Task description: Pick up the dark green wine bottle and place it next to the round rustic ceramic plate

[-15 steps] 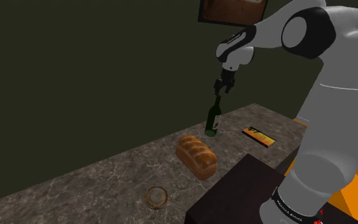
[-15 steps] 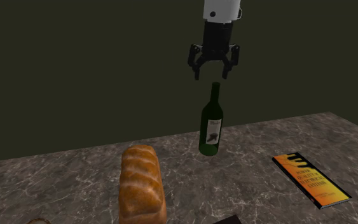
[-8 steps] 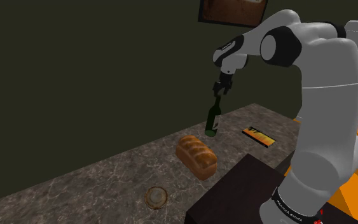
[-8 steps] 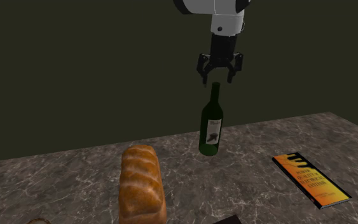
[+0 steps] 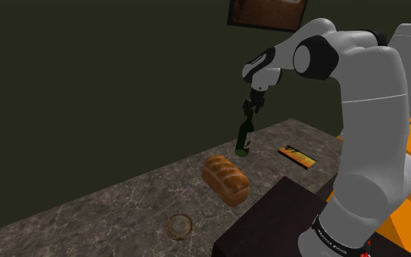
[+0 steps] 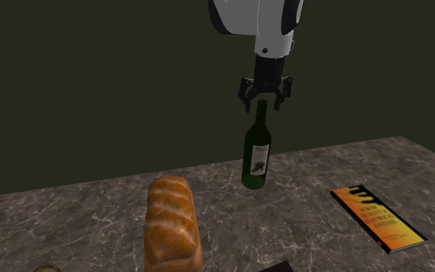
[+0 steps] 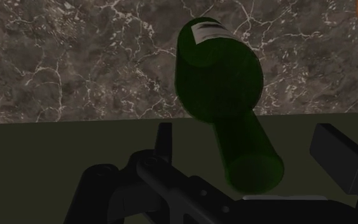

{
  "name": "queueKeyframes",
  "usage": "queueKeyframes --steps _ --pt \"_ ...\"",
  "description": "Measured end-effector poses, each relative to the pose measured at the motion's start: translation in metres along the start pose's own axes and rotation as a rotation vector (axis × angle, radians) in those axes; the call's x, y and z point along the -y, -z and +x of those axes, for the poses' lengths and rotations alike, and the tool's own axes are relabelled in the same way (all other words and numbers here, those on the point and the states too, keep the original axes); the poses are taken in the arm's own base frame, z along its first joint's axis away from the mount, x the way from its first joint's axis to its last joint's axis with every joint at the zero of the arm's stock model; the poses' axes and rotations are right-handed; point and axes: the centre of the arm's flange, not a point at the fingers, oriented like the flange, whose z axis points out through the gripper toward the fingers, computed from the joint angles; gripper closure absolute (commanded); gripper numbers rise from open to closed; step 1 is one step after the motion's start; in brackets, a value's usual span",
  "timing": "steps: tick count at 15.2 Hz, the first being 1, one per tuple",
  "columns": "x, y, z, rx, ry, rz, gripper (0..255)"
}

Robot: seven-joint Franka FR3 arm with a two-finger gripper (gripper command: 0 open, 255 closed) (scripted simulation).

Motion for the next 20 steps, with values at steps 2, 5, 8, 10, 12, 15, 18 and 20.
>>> queueKeyframes --steps 2,5,8,10,12,15,18,20 --pt "0.0 -0.001 0.0 0.0 0.0 0.0 0" --pt "0.0 -0.001 0.0 0.0 0.0 0.0 255" --pt "0.0 -0.001 0.0 -0.001 0.0 0.0 255" --pt "0.0 -0.001 0.0 -0.001 0.0 0.0 255" --pt "0.0 -0.001 0.0 -0.001 0.0 0.0 255" --pt "0.0 0.0 0.001 -0.001 0.0 0.0 255" --pt "0.0 0.009 0.0 0.0 0.0 0.0 255" --pt "0.001 0.019 0.002 0.0 0.0 0.0 255"
